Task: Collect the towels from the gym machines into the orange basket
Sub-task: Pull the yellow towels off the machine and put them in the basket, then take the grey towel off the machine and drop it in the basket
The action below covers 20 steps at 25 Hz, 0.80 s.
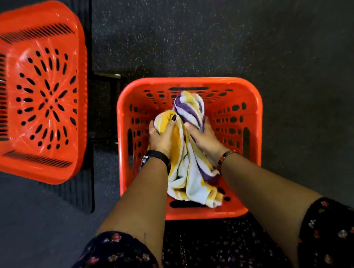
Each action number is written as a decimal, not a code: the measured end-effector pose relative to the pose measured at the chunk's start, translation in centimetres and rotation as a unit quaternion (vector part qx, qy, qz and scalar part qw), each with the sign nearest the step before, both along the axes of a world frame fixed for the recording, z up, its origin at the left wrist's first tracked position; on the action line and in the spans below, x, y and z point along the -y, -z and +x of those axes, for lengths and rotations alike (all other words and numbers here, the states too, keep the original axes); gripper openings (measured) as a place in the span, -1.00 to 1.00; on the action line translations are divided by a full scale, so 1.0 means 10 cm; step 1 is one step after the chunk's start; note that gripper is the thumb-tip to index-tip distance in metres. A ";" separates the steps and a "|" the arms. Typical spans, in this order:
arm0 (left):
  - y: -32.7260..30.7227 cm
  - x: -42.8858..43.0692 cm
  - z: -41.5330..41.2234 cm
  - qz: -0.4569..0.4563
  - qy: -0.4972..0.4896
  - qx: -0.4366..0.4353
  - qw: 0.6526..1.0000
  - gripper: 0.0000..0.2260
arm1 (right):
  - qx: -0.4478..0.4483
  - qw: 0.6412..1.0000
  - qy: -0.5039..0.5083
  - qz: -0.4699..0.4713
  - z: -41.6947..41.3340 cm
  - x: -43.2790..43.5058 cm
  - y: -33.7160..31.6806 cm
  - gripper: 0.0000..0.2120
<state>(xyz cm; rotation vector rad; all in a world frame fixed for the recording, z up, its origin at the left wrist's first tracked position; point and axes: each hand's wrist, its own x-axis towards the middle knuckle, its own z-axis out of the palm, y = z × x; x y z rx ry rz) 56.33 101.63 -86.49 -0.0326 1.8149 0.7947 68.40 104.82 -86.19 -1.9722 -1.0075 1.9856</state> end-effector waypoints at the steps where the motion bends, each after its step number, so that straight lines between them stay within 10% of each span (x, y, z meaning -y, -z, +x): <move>1: -0.01 0.02 0.02 -0.018 0.011 0.009 1.000 -0.22 | -0.005 0.999 -0.025 -0.024 -0.02 0.00 -0.01 -0.21; 7: -0.10 -0.10 -0.02 0.055 -0.016 0.066 0.996 -0.44 | -0.057 0.998 -0.020 -0.020 -0.13 -0.12 -0.22 -0.29; 10: 0.59 -0.06 -0.07 0.071 -0.068 0.119 0.988 -0.21 | -0.059 0.998 0.015 -0.002 -0.14 -0.26 -0.41 -0.37; 15: -1.01 -0.43 -0.04 0.120 -0.027 0.081 0.989 -0.79 | -0.078 0.994 0.046 0.068 -0.11 -0.44 -1.02 -0.40; 20: -2.06 -0.77 0.04 0.178 0.023 0.045 0.983 -0.49 | -0.106 0.975 0.078 0.178 0.00 -0.77 -2.02 -0.56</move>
